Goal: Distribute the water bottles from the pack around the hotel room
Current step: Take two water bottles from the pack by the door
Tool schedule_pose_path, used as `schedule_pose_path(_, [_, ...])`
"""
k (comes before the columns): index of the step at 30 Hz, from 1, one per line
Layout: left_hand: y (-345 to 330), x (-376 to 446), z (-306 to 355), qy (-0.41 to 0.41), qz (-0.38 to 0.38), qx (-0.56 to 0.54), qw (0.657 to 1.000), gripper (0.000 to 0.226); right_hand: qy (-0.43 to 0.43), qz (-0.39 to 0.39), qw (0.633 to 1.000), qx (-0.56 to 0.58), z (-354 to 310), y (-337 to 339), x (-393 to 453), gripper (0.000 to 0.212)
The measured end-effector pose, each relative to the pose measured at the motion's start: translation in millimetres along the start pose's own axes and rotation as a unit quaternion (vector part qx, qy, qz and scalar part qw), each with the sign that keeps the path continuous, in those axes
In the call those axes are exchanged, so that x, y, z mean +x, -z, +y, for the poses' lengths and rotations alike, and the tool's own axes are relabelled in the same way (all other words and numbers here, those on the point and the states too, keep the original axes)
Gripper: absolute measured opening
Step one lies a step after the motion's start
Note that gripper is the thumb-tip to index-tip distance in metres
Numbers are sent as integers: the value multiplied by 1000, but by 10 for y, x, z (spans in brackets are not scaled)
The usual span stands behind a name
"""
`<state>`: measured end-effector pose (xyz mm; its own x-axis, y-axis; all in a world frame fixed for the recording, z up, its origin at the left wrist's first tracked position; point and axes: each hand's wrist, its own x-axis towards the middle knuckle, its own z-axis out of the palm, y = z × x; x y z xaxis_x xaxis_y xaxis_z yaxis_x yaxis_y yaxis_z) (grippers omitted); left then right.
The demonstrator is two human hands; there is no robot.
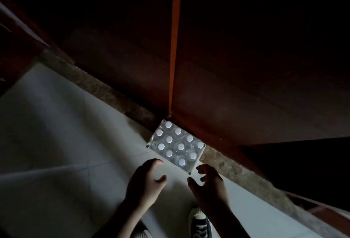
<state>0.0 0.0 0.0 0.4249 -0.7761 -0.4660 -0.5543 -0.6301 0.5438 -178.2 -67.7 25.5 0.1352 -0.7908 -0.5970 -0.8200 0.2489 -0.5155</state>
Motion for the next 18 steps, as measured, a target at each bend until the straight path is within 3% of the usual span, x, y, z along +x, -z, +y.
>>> schedule_pose_path(6, [-1202,816,-613,-46,-28,21,998,63,-16,-4,999,42,759,-1126,989,66])
schedule_pose_path(12, [-1812,1416,-1110,-95,-40,36,994,65,-1,62,993,102,1155,-1999,1523,52])
schedule_pose_path(18, [-2104,1631,-1332,-101,2,6,995,54,-3,156,981,118,1371,-2418,1784,56])
